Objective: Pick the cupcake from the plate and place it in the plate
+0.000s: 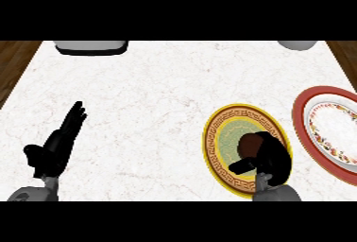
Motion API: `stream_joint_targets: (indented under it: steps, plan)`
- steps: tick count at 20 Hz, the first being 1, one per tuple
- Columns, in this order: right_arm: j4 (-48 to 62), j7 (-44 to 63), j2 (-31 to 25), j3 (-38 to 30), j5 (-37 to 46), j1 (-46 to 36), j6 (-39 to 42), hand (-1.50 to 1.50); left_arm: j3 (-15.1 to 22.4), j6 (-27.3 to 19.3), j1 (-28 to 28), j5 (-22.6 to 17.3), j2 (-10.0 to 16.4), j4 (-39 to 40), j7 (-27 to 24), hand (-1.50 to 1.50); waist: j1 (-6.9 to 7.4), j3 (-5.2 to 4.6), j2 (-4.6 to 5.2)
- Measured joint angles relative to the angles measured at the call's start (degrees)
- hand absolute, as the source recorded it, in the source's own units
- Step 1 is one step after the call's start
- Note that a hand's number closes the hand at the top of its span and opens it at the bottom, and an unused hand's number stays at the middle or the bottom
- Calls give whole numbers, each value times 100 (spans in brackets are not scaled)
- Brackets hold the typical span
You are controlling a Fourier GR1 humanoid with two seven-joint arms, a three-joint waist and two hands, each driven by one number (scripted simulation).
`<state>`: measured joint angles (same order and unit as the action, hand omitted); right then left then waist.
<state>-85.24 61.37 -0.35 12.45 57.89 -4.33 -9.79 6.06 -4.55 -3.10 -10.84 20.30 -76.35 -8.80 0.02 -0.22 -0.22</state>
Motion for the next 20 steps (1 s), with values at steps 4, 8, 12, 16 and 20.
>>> stream_joint_targets:
  steps: [4, 8, 12, 16, 20]
  plan:
    - [201, -223, -45, -4, -78, -80, -101, 150, -174, 154, -80, 76, -44, 79, 17, 0, -10, -31, -28]
    - [412, -377, -57, -41, -15, -185, -227, 150, -288, 254, -99, 161, -104, 115, 48, 0, -16, -45, -46]
    - [124, -527, -302, 53, 302, 47, -242, 150, -326, 261, -132, 260, -170, 187, 12, 0, -25, -11, -28]
    - [-338, -1718, -1518, -460, -296, 872, -232, 150, -430, 202, 54, 237, -148, 178, -41, 0, -255, 20, -53]
    - [-454, -2953, -2548, -1101, -939, 1503, -301, 150, -544, 135, 176, 179, -137, 168, -38, 0, -516, 49, -101]
